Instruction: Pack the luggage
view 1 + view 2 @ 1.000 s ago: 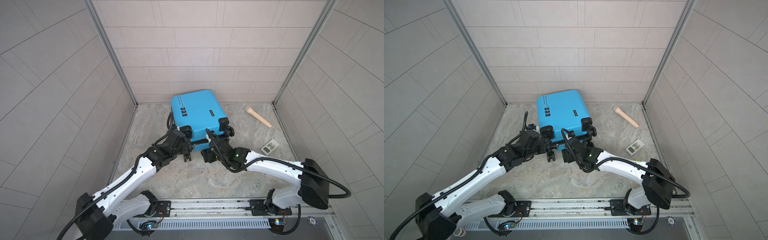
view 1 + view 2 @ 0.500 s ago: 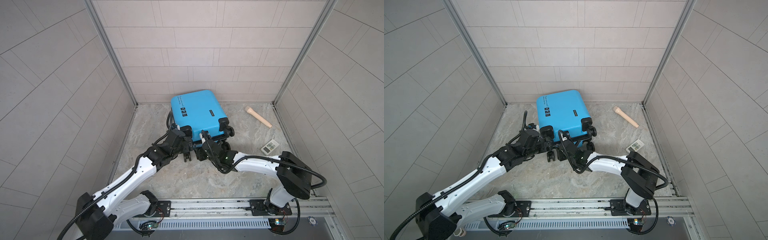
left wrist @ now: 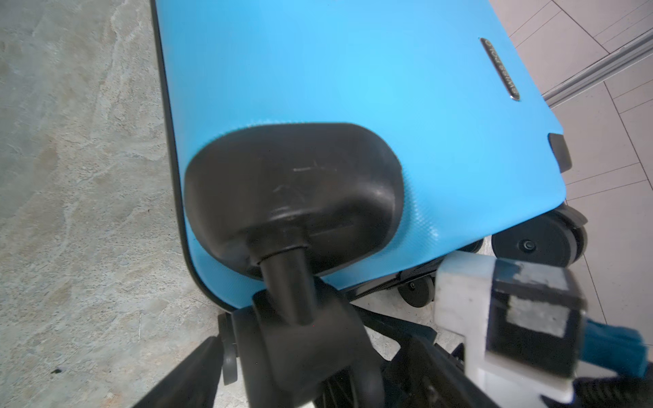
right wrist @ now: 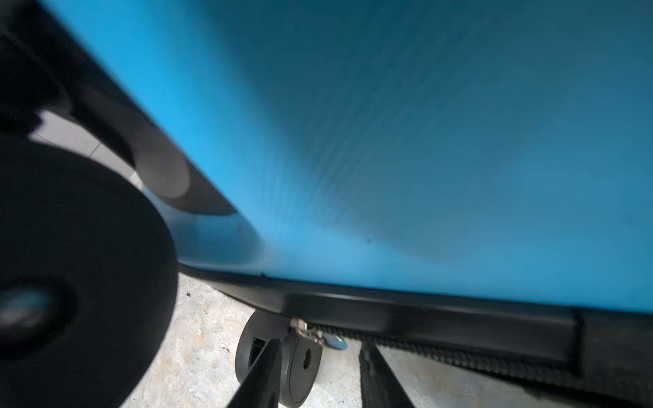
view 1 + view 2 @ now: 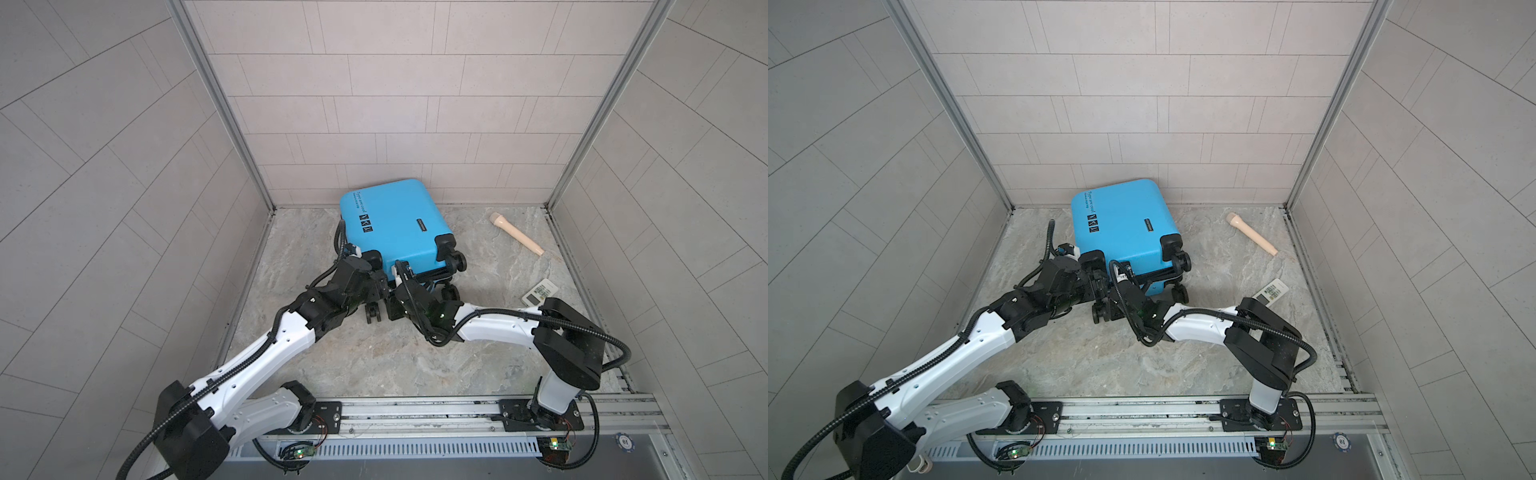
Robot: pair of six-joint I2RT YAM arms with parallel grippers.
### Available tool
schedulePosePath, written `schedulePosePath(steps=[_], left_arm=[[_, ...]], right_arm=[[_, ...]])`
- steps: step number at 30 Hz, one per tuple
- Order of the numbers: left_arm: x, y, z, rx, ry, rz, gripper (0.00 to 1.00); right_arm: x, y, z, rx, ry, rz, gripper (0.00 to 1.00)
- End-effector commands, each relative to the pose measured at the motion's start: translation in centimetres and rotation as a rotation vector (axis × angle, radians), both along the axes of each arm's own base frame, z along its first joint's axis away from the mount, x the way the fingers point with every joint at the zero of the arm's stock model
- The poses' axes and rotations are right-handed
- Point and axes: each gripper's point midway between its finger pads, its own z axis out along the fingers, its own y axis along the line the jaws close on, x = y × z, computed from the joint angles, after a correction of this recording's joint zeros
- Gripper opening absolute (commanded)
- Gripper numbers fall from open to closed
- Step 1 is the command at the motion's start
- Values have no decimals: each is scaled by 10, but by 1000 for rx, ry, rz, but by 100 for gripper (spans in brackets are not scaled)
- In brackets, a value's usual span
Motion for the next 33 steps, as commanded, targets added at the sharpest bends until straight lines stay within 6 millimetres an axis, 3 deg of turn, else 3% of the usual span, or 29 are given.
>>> schedulePosePath(steps=[1,6,12,17,33], left_arm=[[5,-4,3,-16,-16,0,88],[5,-2,-4,-5,-8,7,88],[4,9,-16,13,14,31,88],[3,18,-21,5,22,52,88],[11,23,-33,21,55,77,83]], right_arm=[[12,7,9,56,-17,-25,36],[18,6,8,111,-13,-52,27],[24,3,6,143,-9,-66,8],[29,0,3,158,-4,-75,1],[35,-8,-6,162,6,-117,0]])
